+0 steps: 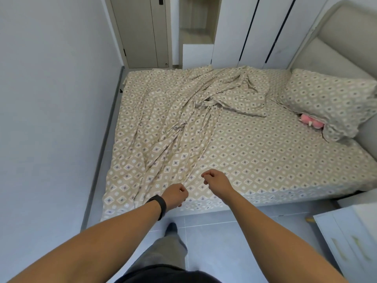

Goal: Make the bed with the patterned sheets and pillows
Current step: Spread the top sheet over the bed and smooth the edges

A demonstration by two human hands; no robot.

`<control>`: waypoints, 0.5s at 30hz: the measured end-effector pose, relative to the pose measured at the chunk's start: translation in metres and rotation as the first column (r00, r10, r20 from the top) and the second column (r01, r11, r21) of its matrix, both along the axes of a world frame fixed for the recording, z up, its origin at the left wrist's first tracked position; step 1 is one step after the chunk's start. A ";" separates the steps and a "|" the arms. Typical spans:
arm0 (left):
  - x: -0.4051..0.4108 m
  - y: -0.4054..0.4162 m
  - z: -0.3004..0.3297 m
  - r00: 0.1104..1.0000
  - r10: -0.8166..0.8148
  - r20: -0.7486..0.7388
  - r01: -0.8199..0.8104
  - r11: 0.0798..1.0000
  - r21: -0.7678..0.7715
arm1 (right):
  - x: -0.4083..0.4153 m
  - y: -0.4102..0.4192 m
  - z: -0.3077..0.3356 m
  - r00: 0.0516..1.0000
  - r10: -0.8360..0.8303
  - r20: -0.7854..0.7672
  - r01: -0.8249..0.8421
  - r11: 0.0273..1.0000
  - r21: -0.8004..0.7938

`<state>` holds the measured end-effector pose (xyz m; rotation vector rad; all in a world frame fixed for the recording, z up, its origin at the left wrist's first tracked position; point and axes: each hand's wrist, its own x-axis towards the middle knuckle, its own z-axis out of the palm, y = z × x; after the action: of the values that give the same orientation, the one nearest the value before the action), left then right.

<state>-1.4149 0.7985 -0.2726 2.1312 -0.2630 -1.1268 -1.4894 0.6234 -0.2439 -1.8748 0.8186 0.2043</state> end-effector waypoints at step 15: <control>0.212 -0.209 -0.240 0.996 -0.013 -0.084 0.042 0.937 0.347 | 0.164 -0.185 -0.163 0.939 -0.048 -0.340 0.063 0.998 0.032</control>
<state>-1.2031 0.5900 -0.5128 2.3863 -0.0568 -1.3545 -1.3257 0.4383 -0.4065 -1.7986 1.0903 0.5165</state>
